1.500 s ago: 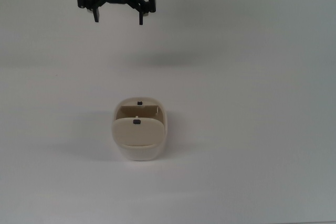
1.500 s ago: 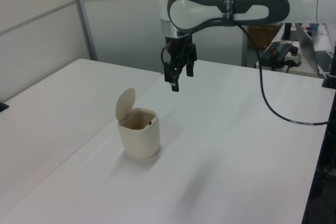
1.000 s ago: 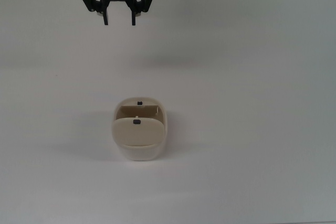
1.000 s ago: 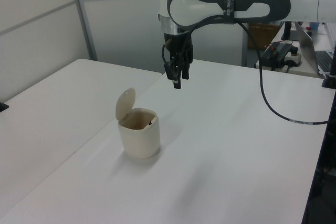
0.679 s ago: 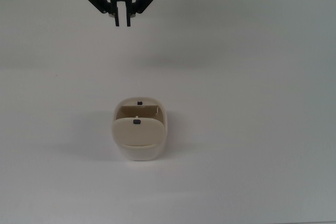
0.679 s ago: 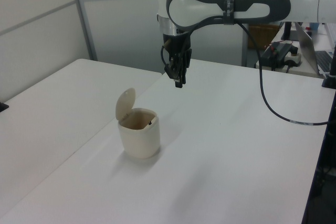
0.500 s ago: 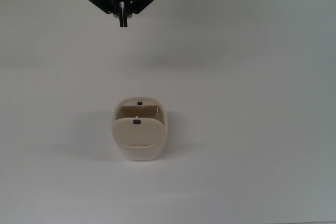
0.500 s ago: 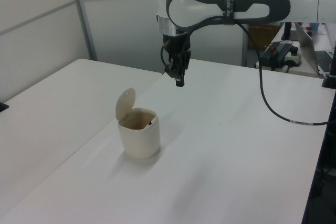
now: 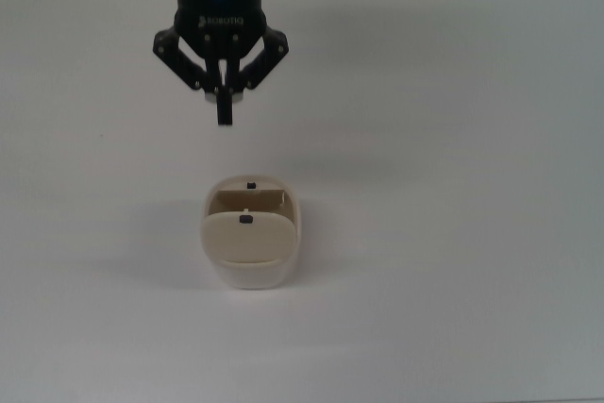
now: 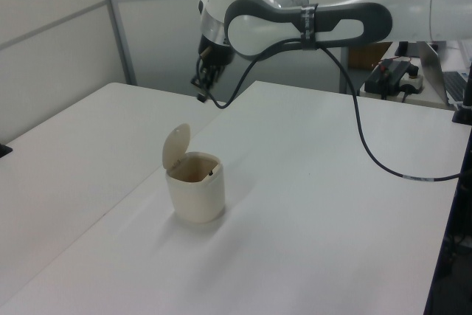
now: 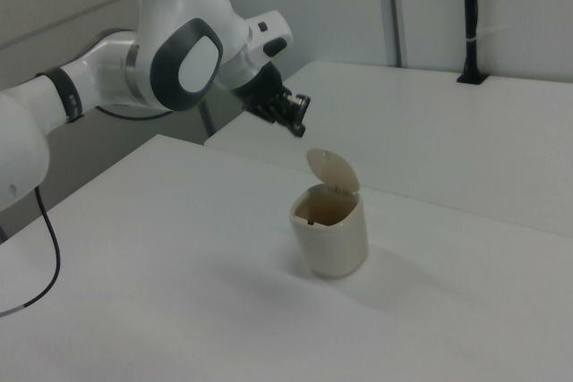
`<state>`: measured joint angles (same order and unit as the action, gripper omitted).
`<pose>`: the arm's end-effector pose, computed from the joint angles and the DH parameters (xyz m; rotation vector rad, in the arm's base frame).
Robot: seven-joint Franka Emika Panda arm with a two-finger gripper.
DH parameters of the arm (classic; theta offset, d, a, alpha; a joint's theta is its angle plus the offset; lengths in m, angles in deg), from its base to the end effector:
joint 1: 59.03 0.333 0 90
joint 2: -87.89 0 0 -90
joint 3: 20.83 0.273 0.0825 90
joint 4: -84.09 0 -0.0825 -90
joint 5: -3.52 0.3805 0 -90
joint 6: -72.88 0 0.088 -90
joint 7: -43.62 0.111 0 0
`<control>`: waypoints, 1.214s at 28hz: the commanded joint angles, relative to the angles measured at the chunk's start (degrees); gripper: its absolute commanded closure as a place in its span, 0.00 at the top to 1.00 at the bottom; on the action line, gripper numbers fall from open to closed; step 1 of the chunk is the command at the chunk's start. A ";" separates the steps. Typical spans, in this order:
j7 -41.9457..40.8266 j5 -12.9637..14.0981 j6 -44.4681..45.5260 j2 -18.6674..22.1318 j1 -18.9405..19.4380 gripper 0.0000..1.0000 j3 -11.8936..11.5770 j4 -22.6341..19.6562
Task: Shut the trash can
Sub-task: 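Lower the gripper onto the back of the open lid, then push the lid down over the can opening with the gripper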
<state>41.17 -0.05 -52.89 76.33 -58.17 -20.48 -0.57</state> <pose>0.6539 0.0110 0.5716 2.9747 0.1288 0.7843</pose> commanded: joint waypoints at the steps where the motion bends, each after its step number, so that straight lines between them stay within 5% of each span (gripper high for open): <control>1: 0.07 0.14 -11.85 -3.47 -0.07 0.00 -0.08 0.03; 10: 2.01 -0.30 -22.42 -10.94 0.02 0.00 -0.09 0.12; 17: 2.10 0.14 -22.24 -11.39 0.11 0.00 -0.09 0.03; 34: 1.83 0.05 -5.37 -11.12 0.02 0.00 -0.09 -0.50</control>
<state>42.27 -0.04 -62.13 64.56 -58.21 -20.50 -0.42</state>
